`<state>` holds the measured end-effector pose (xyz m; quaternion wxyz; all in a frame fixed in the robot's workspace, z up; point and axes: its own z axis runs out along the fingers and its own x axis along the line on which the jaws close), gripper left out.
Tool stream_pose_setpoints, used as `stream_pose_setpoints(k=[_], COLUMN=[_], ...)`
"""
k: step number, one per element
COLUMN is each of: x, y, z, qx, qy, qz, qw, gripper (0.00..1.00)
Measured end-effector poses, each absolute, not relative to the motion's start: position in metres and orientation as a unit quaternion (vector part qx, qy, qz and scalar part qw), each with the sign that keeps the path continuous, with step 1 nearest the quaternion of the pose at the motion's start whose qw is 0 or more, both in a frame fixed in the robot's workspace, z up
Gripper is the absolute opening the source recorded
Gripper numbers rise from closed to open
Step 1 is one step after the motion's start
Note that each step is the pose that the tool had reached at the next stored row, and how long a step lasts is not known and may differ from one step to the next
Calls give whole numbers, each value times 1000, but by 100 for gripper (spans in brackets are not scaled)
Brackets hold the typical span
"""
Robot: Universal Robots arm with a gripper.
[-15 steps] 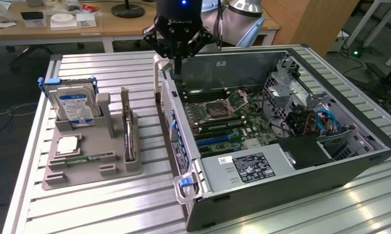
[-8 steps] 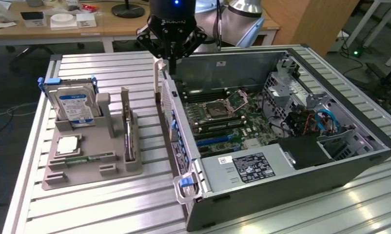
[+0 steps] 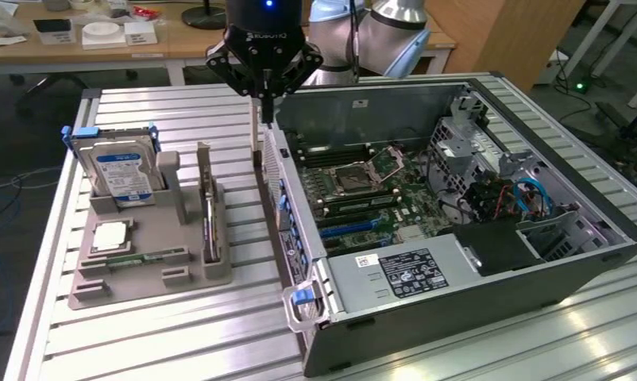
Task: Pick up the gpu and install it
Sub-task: 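Reach for the gpu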
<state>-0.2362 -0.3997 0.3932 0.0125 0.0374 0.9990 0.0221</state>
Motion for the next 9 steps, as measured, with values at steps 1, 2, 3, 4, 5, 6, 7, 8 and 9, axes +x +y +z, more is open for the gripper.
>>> stream_pose_setpoints(k=[1,2,3,4,5,6,7,8,9], x=[-238,-240,-242,-244,-246,-248,-250,-252,-254], y=[-400,-400,-400,-400,-400,-400,-400,-400,-400], z=[393,393,393,393,393,393,393,393,393], qx=[37,37,37,37,37,37,37,37,37], qy=[999,999,999,999,999,999,999,999,999], qz=[22,22,22,22,22,22,22,22,22], qw=[12,13,13,12,12,13,12,12,12], gripper=[10,10,10,10,10,10,10,10,10])
